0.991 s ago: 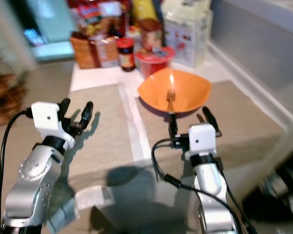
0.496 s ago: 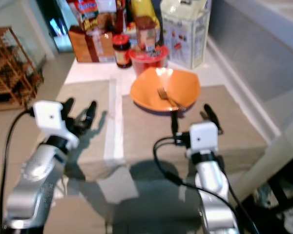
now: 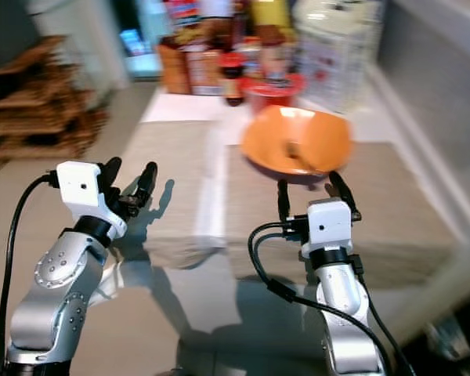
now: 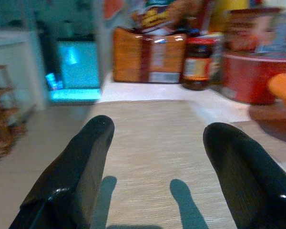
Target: Setting the table
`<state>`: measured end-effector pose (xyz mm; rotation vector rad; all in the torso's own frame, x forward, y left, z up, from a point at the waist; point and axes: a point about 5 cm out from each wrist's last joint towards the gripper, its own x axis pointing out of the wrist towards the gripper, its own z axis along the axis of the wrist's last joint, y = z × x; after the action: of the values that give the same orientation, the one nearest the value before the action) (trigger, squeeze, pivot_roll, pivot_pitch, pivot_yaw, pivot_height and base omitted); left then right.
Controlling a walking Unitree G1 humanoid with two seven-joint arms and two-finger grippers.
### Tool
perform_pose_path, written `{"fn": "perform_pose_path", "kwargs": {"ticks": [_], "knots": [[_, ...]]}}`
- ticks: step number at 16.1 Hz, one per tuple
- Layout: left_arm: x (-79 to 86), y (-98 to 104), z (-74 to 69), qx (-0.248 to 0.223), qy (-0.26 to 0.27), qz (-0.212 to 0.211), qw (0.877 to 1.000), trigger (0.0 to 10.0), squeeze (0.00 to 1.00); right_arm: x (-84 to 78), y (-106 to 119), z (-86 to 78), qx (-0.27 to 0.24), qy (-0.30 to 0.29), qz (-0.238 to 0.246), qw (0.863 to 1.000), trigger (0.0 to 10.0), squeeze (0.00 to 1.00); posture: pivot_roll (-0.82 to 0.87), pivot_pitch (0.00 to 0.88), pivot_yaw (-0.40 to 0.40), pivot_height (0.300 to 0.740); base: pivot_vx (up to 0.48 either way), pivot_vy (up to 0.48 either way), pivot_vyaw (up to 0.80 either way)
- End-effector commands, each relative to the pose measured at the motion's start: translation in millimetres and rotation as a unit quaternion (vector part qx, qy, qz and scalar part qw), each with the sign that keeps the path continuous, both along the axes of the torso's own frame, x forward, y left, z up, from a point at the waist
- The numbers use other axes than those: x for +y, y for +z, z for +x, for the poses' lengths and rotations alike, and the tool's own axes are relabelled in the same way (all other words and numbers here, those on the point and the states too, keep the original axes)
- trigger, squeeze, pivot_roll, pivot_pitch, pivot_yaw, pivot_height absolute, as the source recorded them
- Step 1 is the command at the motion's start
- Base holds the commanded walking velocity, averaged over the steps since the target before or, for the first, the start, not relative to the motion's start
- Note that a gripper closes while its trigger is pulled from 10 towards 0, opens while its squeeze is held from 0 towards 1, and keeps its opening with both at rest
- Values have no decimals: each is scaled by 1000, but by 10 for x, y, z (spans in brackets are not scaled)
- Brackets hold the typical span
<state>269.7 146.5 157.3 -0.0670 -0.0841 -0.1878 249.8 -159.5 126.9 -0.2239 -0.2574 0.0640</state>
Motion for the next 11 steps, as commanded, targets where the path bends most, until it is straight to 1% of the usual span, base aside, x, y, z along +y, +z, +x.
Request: {"fn": "perform_pose_path", "kwargs": {"ticks": [1, 3, 11], "knots": [[8, 52, 28, -5, 2, 1, 1000, 10000, 0, 28, -66, 11, 21, 9, 1, 1000, 10000, 0, -147, 0, 114, 722, 0, 0, 0], [-19, 54, 19, -5, -6, 2, 1000, 10000, 0, 28, -68, 8, 22, 9, 0, 1000, 10000, 0, -147, 0, 114, 722, 0, 0, 0], [-65, 89, -16, -14, -29, -3, 999, 10000, 0, 27, -87, 18, 28, 12, -3, 1000, 10000, 0, -146, 0, 111, 722, 0, -480, 0]]}}
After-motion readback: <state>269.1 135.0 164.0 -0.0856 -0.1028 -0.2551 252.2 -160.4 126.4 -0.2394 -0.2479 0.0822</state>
